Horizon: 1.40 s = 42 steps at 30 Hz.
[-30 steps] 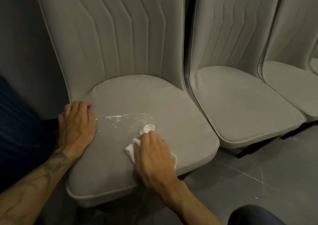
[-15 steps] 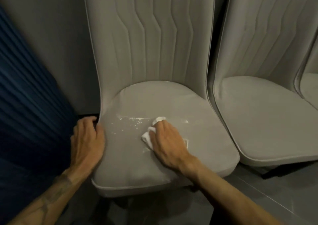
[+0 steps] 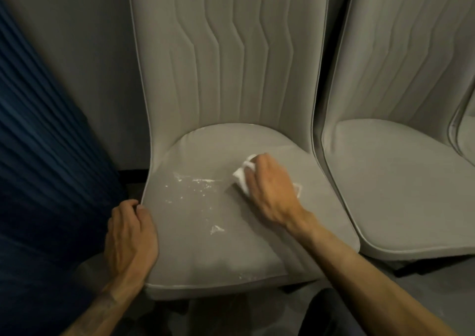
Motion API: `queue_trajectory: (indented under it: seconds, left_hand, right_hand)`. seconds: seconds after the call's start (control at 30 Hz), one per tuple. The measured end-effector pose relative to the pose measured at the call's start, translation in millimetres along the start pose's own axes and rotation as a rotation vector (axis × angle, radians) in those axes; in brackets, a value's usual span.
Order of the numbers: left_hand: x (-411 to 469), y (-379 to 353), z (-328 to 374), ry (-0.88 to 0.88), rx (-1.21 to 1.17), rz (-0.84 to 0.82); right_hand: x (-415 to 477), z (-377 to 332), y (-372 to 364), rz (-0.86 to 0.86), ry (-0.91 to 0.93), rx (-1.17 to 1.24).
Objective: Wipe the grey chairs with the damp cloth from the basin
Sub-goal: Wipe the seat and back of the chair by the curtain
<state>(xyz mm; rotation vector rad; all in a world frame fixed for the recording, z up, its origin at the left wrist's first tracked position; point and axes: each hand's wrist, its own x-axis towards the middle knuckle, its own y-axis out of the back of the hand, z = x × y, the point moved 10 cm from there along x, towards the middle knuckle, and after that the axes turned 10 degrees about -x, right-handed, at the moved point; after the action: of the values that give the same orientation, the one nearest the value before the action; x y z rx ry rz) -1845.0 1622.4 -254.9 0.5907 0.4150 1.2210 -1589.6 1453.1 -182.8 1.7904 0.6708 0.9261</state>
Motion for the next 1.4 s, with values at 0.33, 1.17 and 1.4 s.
queue_trajectory:
  seconds: [0.33,1.17,1.4]
  left_hand:
    - [2.4,-4.8,0.2,-0.028,0.010,-0.021]
    - [6.3,-4.4,-7.0,-0.004,-0.032,-0.018]
    - [7.8,-1.3,-7.9,-0.009,-0.025,-0.016]
  right_hand:
    - [1.8,-36.7,-47.4,-0.148,0.128,-0.061]
    - [60.3,-24.8,-57.9,-0.127,0.018,0.019]
    - [79.6,-18.5,-48.6,-0.107,0.094,0.038]
